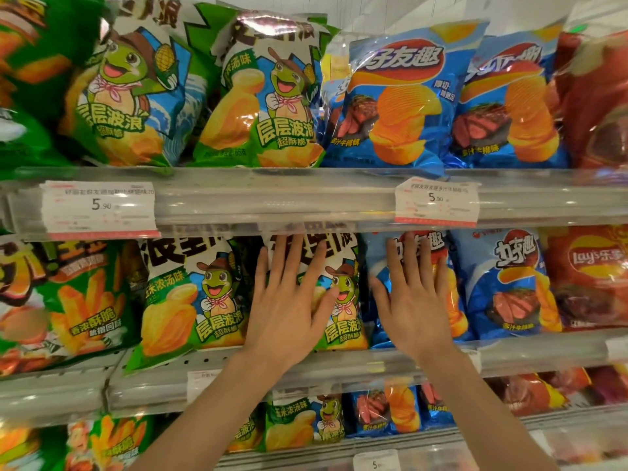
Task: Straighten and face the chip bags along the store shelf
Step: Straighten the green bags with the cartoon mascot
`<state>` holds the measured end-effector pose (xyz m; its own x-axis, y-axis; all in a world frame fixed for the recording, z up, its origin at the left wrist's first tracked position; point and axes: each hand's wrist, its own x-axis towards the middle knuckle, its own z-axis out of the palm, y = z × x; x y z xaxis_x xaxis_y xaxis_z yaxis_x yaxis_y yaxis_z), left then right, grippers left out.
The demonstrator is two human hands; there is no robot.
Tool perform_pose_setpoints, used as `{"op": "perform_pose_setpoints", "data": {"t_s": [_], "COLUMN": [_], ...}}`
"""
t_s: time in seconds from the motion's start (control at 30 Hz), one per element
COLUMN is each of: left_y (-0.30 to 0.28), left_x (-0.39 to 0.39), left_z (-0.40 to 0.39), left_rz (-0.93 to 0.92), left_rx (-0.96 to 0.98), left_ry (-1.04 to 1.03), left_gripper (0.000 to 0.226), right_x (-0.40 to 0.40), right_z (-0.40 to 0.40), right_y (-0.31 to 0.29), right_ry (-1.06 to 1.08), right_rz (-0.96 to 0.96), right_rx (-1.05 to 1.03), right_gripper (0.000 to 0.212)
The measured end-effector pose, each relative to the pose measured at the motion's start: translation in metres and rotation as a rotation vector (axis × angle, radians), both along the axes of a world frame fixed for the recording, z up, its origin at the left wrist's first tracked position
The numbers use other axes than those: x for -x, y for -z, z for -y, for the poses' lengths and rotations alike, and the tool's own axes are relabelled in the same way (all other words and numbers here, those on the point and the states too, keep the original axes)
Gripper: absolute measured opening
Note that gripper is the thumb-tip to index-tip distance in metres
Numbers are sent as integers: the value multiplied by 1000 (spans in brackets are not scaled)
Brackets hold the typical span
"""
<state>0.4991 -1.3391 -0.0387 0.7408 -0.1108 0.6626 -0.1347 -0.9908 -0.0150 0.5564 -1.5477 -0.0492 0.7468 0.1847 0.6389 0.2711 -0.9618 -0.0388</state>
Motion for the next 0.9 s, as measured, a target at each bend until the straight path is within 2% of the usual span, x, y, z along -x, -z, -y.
{"op": "perform_pose_setpoints", "data": {"t_s": [0.2,0.3,0.37,0.47,0.53,0.63,0.73,0.8,0.9], "left_y": [-4,-6,-3,6,11,13,10,6,0], "left_x": [1,12,20,28,29,24,22,26,40], "left_z": [1,-5,-10,-18,-21,-24,-25,-28,-37], "left_rz": [-46,-10,13,3,-29,-73,-115,-141,-132], "left_rx": [37,227,366,420,384,307,320,381,532], "left_ry": [24,161,195,213,209,192,194,240,299], "left_gripper": [70,67,65,64,64,63,64,64,64], "right_x": [-1,11,27,43,42,34,31,33,47], "right_z": [0,-3,-15,-38,-45,-43,-41,-42,-42], "right_y": [-2,-10,-17,-13,-4,5,4,1,-5], "right_ry": [-44,-147,-264,-371,-346,-291,-299,-323,-371], "right_rz": [-28,-43,-29,5,-11,-63,-72,-96,-168], "right_rx": [-74,-246,-289,-160,-63,-35,-41,-84,-284], "right_gripper": [70,72,66,59,61,63,62,64,67]}}
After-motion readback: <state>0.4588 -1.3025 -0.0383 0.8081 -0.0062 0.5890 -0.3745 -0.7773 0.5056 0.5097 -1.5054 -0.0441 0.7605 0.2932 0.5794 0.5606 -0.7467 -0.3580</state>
